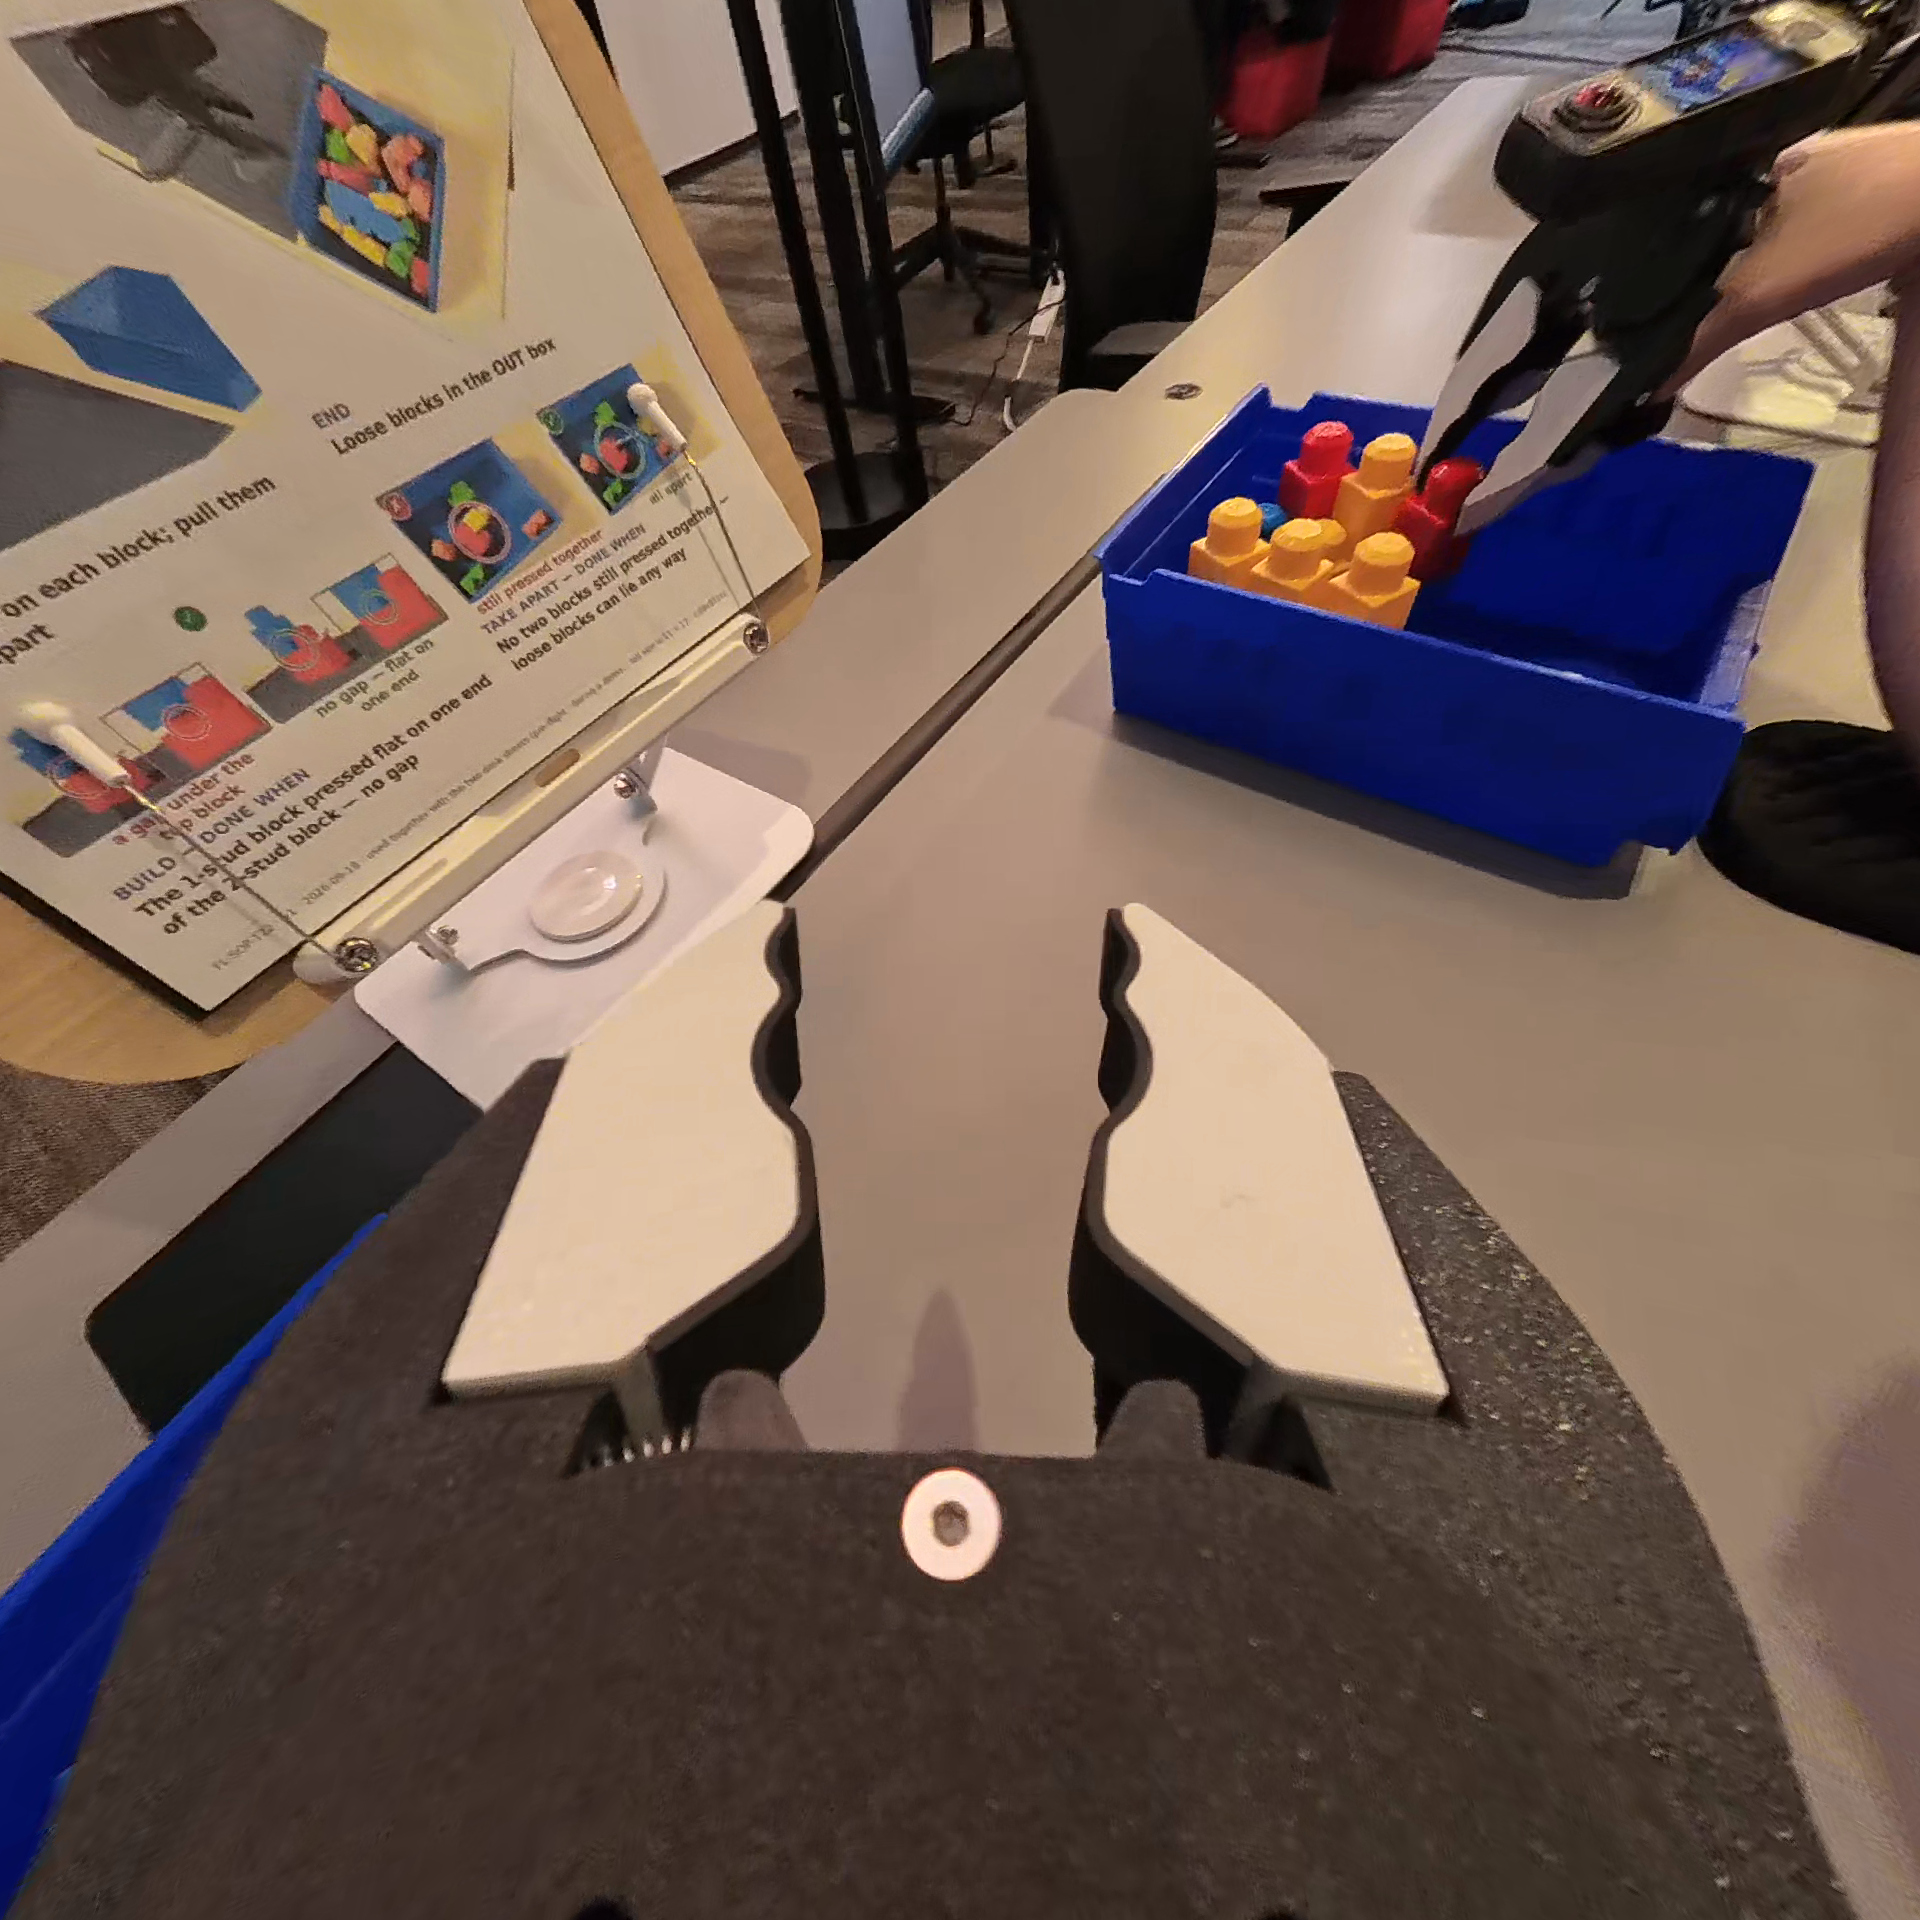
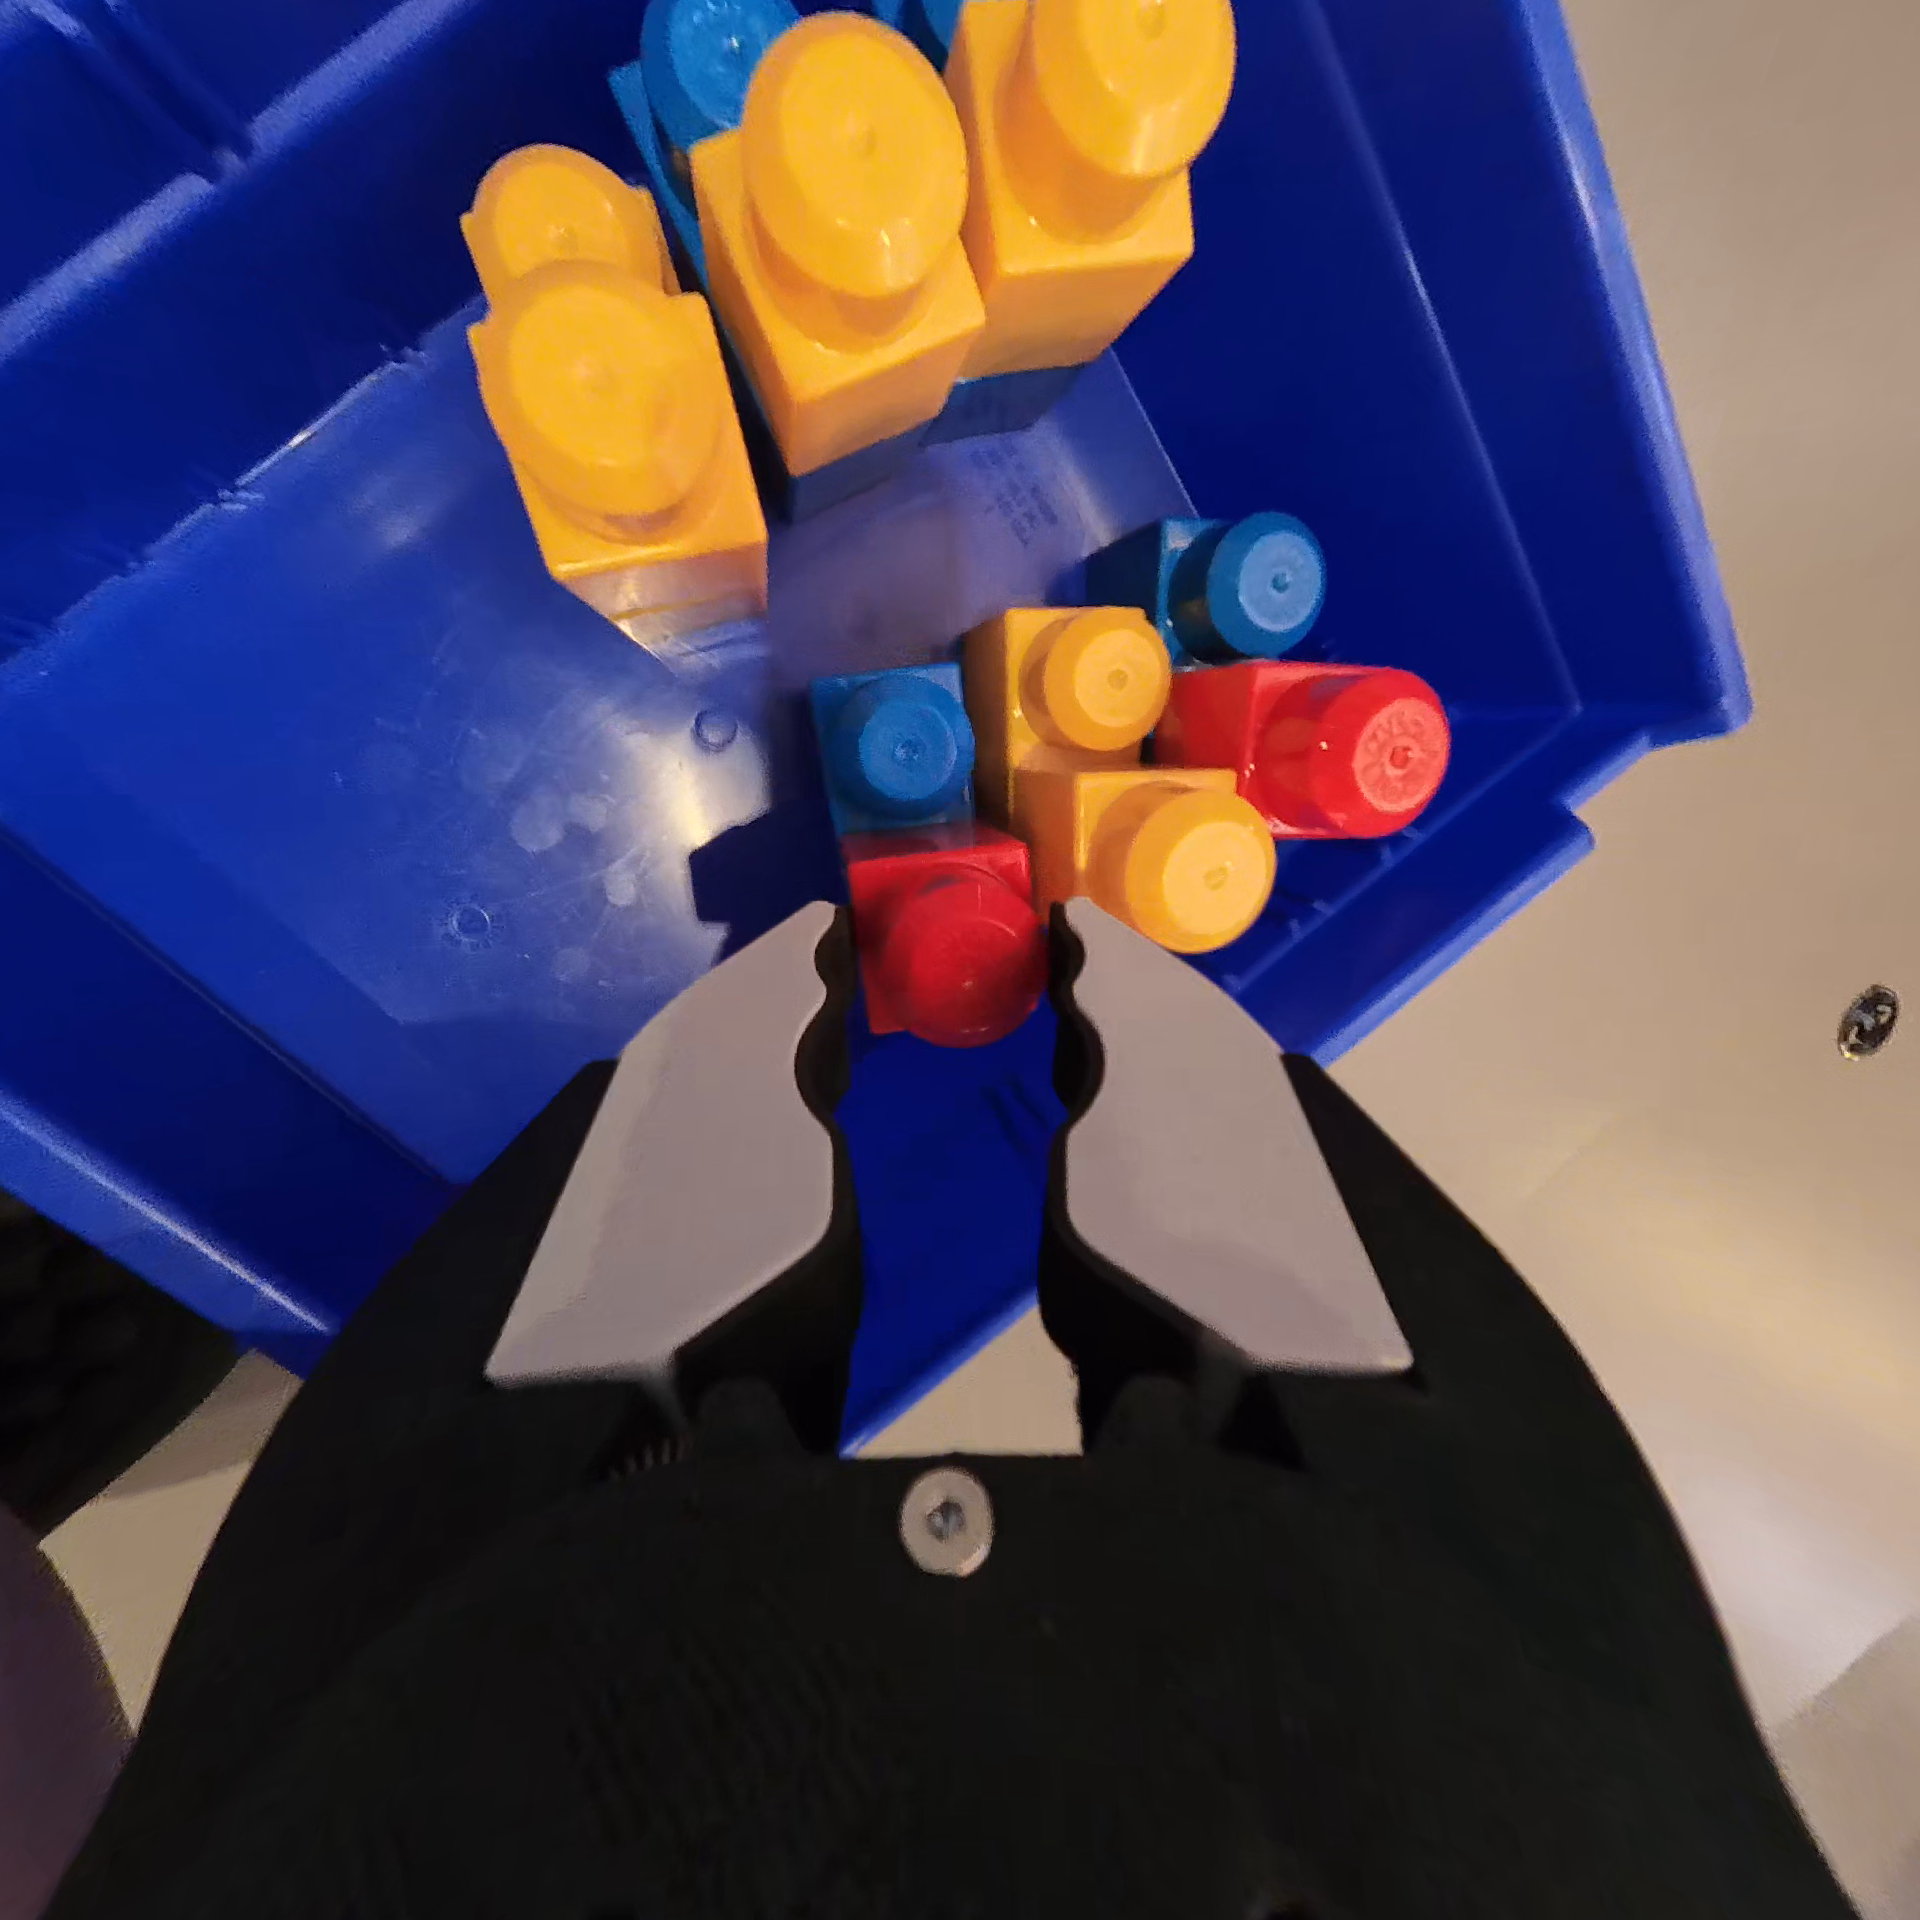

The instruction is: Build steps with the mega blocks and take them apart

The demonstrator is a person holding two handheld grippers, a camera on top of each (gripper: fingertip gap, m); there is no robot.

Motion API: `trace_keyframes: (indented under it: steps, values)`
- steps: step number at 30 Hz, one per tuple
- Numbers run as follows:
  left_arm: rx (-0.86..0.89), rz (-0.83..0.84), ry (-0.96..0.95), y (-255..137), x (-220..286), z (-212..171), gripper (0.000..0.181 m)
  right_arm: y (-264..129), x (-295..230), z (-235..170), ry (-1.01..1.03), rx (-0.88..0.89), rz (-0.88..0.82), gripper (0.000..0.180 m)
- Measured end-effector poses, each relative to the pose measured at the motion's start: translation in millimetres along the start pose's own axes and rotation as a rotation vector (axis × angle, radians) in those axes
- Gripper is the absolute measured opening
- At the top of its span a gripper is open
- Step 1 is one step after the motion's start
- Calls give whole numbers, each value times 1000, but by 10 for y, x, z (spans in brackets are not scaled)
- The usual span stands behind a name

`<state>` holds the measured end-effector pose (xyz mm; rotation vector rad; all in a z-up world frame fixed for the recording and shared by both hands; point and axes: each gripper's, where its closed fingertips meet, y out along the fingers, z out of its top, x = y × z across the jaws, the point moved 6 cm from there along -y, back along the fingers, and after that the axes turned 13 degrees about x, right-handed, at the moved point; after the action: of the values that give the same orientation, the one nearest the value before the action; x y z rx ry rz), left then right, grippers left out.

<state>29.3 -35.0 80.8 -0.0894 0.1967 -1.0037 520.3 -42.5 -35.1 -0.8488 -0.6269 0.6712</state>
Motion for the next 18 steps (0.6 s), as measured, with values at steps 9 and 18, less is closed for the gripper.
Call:
trace_keyframes:
  steps: [9,18]
  values:
    - [-192,360,254,-115,-301,-85,55,-228,32,88,-17,49,-92,38]
    - [-261,527,298,-208,-398,-108,54,-923,-102,860,-162,321,-456,37]
